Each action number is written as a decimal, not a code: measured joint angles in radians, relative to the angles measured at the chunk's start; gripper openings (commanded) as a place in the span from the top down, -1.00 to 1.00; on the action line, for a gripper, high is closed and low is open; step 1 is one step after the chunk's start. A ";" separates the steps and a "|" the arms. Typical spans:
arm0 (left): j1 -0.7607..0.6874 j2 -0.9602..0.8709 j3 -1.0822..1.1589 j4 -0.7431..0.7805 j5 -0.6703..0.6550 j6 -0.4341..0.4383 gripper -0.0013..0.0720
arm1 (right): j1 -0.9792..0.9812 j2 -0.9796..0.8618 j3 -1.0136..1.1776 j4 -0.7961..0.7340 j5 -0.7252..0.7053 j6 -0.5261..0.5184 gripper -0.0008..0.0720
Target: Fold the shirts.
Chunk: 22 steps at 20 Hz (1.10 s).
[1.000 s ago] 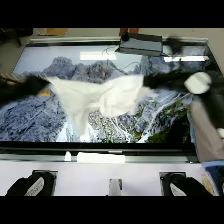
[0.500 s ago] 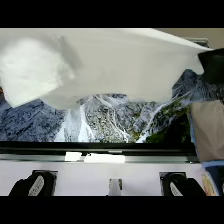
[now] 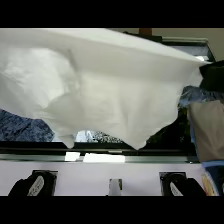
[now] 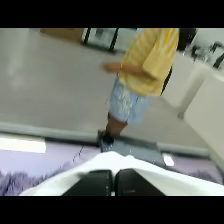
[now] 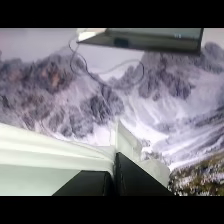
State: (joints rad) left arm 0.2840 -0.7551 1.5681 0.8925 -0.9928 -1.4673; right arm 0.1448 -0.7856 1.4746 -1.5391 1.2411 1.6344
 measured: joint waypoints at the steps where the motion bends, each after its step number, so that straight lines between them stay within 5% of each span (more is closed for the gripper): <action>1: -0.011 -0.047 -0.020 0.015 -0.040 -0.001 0.88 | 0.000 -0.052 -0.018 -0.003 0.015 0.005 0.91; 13: -0.179 -0.720 -0.102 0.042 -0.006 0.075 0.86 | -0.001 -0.606 -0.100 0.025 -0.364 0.309 0.90; 14: -0.187 -0.761 -0.103 0.040 -0.014 0.069 0.74 | -0.001 -0.627 -0.101 0.043 -0.374 0.321 0.89; 15: -0.196 -0.792 -0.103 0.037 -0.029 0.067 0.32 | -0.001 -0.649 -0.102 0.061 -0.378 0.330 0.58; 16: -0.204 -0.818 -0.103 0.030 -0.043 0.065 -0.51 | -0.001 -0.663 -0.102 0.077 -0.383 0.338 -0.15; 17: -0.209 -0.837 -0.103 0.027 -0.062 0.063 -0.89 | -0.003 -0.672 -0.099 0.085 -0.387 0.339 -0.53; 19: -0.195 -0.860 -0.087 0.037 -0.113 0.060 -0.80 | -0.027 -0.676 -0.084 0.090 -0.351 0.327 -0.52; 21: -0.154 -0.873 -0.063 0.094 -0.201 0.060 -0.17 | -0.082 -0.662 -0.073 0.068 -0.268 0.276 -0.46; 22: -0.125 -0.876 -0.056 0.135 -0.251 0.057 -0.16 | -0.125 -0.655 -0.069 0.055 -0.207 0.238 -0.36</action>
State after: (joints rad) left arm 0.1589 -1.6314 1.5124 1.0279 -1.2438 -1.4105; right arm 0.0200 -1.4403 1.4052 -1.4837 1.0340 1.8721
